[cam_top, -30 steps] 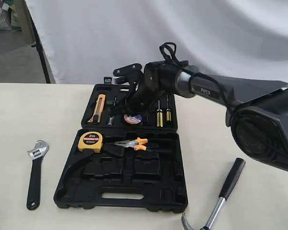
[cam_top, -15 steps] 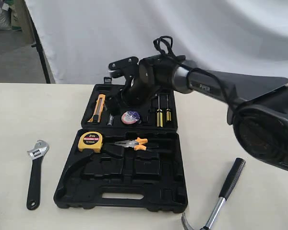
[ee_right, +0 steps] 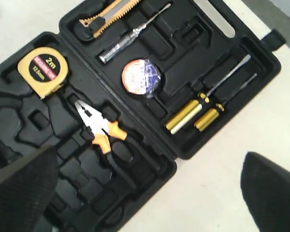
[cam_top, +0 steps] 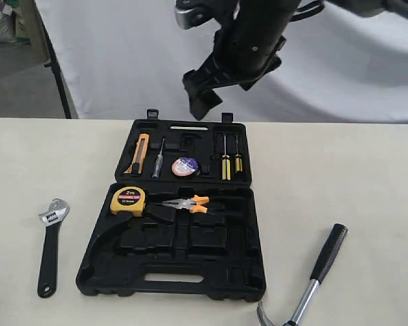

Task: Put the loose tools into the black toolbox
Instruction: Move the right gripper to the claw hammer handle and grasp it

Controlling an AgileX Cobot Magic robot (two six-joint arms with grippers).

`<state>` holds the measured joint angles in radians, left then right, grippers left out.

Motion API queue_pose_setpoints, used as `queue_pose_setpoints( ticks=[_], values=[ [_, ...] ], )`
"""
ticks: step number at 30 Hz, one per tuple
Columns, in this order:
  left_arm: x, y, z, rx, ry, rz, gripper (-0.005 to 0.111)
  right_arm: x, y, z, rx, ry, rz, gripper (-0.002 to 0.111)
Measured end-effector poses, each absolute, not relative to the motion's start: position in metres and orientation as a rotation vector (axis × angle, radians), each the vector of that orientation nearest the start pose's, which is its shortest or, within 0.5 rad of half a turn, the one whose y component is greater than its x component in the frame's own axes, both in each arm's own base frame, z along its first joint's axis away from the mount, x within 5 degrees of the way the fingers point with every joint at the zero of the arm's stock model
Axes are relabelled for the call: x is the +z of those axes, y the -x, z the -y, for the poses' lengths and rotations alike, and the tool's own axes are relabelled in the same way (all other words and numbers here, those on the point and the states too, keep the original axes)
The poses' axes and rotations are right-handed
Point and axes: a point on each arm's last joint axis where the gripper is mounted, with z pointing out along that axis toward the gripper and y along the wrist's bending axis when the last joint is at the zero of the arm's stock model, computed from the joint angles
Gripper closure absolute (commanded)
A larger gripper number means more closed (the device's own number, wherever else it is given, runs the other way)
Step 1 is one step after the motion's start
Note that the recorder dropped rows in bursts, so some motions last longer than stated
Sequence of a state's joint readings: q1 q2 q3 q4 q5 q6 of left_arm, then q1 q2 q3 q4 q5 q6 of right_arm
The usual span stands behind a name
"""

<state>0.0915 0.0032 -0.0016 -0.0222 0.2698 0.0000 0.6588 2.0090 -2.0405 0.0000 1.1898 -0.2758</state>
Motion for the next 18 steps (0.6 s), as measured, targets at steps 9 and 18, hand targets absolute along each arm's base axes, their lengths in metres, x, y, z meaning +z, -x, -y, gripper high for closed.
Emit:
queue_pose_setpoints(
  ticks=[9, 18],
  values=[
    [0.189, -0.055, -0.004, 0.046, 0.095, -1.753, 0.106, 0.3, -0.297, -0.224, 0.066, 1.457, -2.489, 0.013],
    [0.189, -0.055, -0.004, 0.046, 0.095, -1.753, 0.106, 0.202, -0.253, -0.183, -0.086, 2.208, -2.224, 0.013]
  ],
)
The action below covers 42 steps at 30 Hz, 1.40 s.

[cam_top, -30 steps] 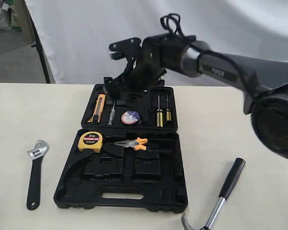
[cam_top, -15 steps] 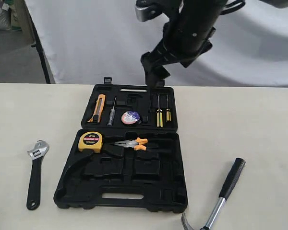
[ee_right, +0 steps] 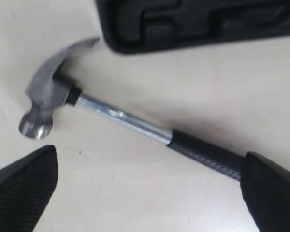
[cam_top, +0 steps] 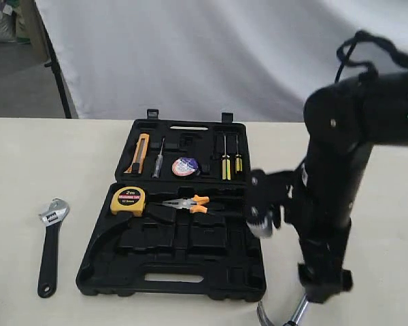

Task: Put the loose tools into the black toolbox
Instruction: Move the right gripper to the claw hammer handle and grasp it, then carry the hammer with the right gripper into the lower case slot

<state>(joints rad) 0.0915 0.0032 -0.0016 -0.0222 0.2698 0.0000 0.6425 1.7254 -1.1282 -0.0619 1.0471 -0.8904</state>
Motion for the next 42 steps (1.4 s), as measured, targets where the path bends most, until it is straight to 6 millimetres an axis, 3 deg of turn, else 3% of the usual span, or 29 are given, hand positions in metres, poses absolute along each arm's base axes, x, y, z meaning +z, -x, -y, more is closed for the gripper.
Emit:
queue_pose_setpoints(
  ticks=[3, 6, 18, 25, 26, 29, 30, 31, 32, 42],
  values=[
    [0.189, -0.055, -0.004, 0.046, 0.095, -1.753, 0.106, 0.176, -0.245, -0.171, -0.147, 2.375, -2.203, 0.013],
    [0.189, -0.055, -0.004, 0.046, 0.095, -1.753, 0.106, 0.161, -0.243, -0.168, -0.163, 2.438, -2.192, 0.013],
    [0.189, -0.055, -0.004, 0.046, 0.095, -1.753, 0.106, 0.154, -0.242, -0.182, -0.166, 2.502, -2.023, 0.013],
    [0.189, -0.055, -0.004, 0.046, 0.095, -1.753, 0.106, 0.127, -0.245, -0.186, -0.131, 2.579, -2.012, 0.016],
    [0.189, -0.055, -0.004, 0.046, 0.095, -1.753, 0.106, 0.123, -0.245, -0.185, -0.135, 2.596, -2.011, 0.02],
    [0.189, -0.055, -0.004, 0.046, 0.095, -1.753, 0.106, 0.119, -0.245, -0.188, -0.156, 2.623, -1.969, 0.051],
    [0.189, -0.055, -0.004, 0.046, 0.095, -1.753, 0.106, 0.118, -0.245, -0.189, -0.168, 2.631, -1.952, 0.065],
    [0.189, -0.055, -0.004, 0.046, 0.095, -1.753, 0.106, 0.119, -0.244, -0.193, -0.173, 2.635, -1.929, 0.089],
    [0.189, -0.055, -0.004, 0.046, 0.095, -1.753, 0.106, 0.118, -0.239, -0.199, -0.175, 2.666, -1.884, 0.106],
    [0.189, -0.055, -0.004, 0.046, 0.095, -1.753, 0.106, 0.119, -0.154, -0.271, -0.129, 2.879, -1.495, 0.108]
  ],
)
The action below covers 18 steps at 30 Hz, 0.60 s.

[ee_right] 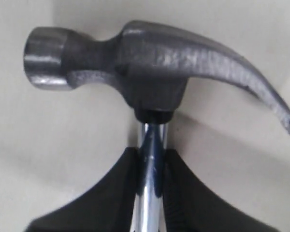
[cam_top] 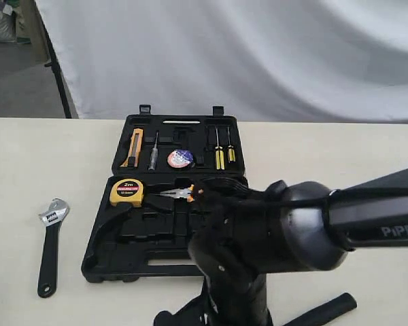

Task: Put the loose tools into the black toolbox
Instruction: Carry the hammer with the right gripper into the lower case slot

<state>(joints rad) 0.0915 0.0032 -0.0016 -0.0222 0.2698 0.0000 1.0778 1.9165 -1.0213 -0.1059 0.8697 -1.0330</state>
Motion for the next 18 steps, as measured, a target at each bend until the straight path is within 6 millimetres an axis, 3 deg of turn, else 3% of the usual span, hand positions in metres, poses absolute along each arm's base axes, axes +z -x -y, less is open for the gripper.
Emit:
queue_pose_setpoints(
  ticks=[3, 5, 8, 12, 16, 18],
  values=[
    [0.189, -0.055, -0.004, 0.046, 0.095, -1.753, 0.106, 0.124, -0.143, -0.283, -0.059, 2.854, -1.505, 0.108],
    [0.189, -0.055, -0.004, 0.046, 0.095, -1.753, 0.106, 0.14, -0.145, -0.296, -0.015, 2.766, -1.555, 0.108],
    [0.189, -0.055, -0.004, 0.046, 0.095, -1.753, 0.106, 0.194, -0.16, -0.312, 0.015, 2.556, -1.522, 0.108],
    [0.189, -0.055, -0.004, 0.046, 0.095, -1.753, 0.106, 0.233, -0.185, -0.314, 0.028, 2.407, -1.548, 0.109],
    [0.189, -0.055, -0.004, 0.046, 0.095, -1.753, 0.106, 0.245, -0.21, -0.32, 0.089, 2.26, -1.6, 0.109],
    [0.189, -0.055, -0.004, 0.046, 0.095, -1.753, 0.106, 0.242, -0.22, -0.326, 0.102, 2.23, -1.615, 0.109]
  ],
)
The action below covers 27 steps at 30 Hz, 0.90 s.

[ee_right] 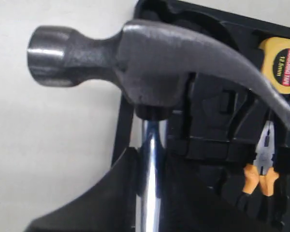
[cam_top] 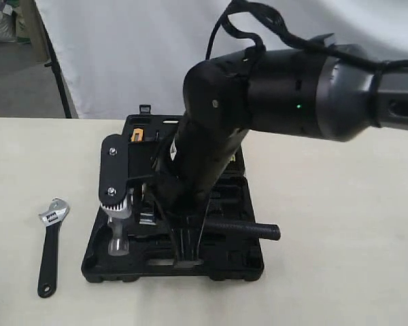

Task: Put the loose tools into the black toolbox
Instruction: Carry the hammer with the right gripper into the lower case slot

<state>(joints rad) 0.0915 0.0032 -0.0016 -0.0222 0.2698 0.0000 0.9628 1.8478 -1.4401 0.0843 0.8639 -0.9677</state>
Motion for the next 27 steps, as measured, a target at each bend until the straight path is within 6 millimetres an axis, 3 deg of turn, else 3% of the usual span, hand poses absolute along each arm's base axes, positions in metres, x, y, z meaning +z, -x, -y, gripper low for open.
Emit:
queue_pose_setpoints(
  ticks=[12, 17, 27],
  values=[
    [0.189, -0.055, -0.004, 0.046, 0.095, -1.753, 0.106, 0.172, -0.261, -0.383, 0.113, 2.193, -1.628, 0.109],
    [0.189, -0.055, -0.004, 0.046, 0.095, -1.753, 0.106, 0.163, -0.269, -0.393, 0.099, 2.215, -1.584, 0.109],
    [0.189, -0.055, -0.004, 0.046, 0.095, -1.753, 0.106, 0.154, -0.27, -0.388, 0.105, 2.258, -1.638, 0.109]
  ],
)
